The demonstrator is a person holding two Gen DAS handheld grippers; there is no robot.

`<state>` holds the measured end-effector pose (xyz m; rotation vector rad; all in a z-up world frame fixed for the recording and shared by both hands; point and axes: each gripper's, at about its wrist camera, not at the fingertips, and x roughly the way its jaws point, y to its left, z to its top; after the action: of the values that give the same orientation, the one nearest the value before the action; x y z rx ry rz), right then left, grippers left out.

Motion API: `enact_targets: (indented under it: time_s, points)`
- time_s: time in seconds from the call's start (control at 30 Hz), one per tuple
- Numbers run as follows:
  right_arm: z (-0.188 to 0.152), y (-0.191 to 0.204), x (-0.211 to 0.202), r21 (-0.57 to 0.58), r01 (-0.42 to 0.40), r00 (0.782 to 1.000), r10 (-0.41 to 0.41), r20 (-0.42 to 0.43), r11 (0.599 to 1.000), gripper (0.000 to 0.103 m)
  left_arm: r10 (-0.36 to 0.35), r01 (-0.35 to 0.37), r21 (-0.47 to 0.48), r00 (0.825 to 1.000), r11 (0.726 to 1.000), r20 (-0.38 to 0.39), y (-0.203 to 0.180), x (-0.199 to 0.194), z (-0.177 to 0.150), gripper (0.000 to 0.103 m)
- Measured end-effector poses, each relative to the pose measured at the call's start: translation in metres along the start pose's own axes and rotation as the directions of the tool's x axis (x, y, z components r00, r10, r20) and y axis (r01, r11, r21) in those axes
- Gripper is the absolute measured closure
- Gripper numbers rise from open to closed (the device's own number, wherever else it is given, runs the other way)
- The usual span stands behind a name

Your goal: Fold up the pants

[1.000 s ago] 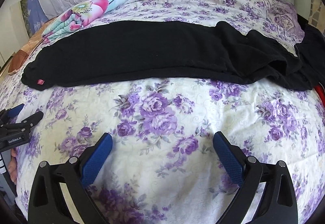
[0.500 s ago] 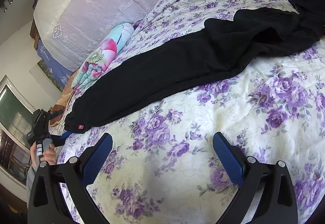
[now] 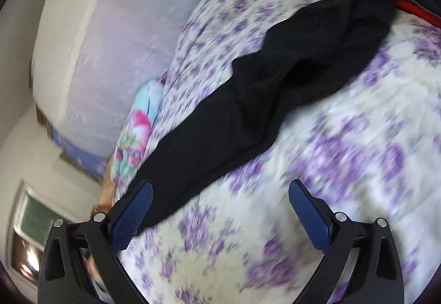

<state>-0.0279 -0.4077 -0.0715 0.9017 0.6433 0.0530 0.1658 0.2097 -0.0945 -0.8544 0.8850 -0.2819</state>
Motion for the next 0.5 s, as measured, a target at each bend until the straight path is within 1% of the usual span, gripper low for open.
enact_targets:
  time_s: [0.07, 0.13, 0.2, 0.3, 0.37, 0.4, 0.43, 0.47, 0.5]
  points:
    - [0.023, -0.016, -0.003, 0.069, 0.015, 1.000, -0.017, 0.021, 0.998, 0.004, -0.002, 0.002, 0.006, 1.000, 1.000, 0.001, -0.001, 0.000, 0.000, 0.076]
    - [0.043, -0.032, 0.002, 0.129, 0.034, 0.999, -0.036, 0.009, 0.991, 0.007, -0.006, 0.006, 0.009, 1.000, 1.000, -0.001, -0.001, 0.000, 0.000, 0.076]
    - [0.057, -0.043, 0.010, 0.186, 0.029, 1.000, -0.031, 0.007, 0.982, 0.009, -0.007, 0.007, 0.005, 1.000, 1.000, -0.008, 0.000, 0.002, 0.000, 0.076]
    - [0.082, -0.049, 0.027, 0.214, 0.027, 0.999, -0.033, 0.027, 0.977, 0.010, 0.000, 0.000, 0.005, 1.000, 1.000, -0.022, 0.001, 0.005, 0.001, 0.076]
    - [0.095, -0.053, 0.037, 0.225, 0.038, 0.998, -0.050, 0.049, 0.974, 0.014, 0.008, -0.008, 0.008, 1.000, 1.000, -0.027, 0.000, 0.009, 0.002, 0.073]
    - [0.100, -0.054, 0.041, 0.223, 0.046, 0.996, -0.063, 0.067, 0.974, 0.022, 0.010, -0.010, 0.013, 0.999, 1.000, -0.030, -0.001, 0.011, 0.003, 0.072]
    - [0.104, -0.054, 0.042, 0.211, 0.053, 0.994, -0.072, 0.081, 0.976, 0.043, 0.013, -0.013, 0.018, 0.999, 1.000, -0.029, -0.001, 0.011, 0.003, 0.072]
    - [0.105, -0.056, 0.046, 0.191, 0.053, 0.993, -0.072, 0.093, 0.980, 0.059, 0.017, -0.016, 0.025, 0.999, 1.000, -0.027, -0.002, 0.012, 0.003, 0.072]
    - [0.105, -0.063, 0.047, 0.192, 0.037, 0.994, -0.056, 0.097, 0.981, 0.083, 0.020, -0.019, 0.040, 1.000, 0.999, -0.023, -0.005, 0.012, 0.004, 0.073]
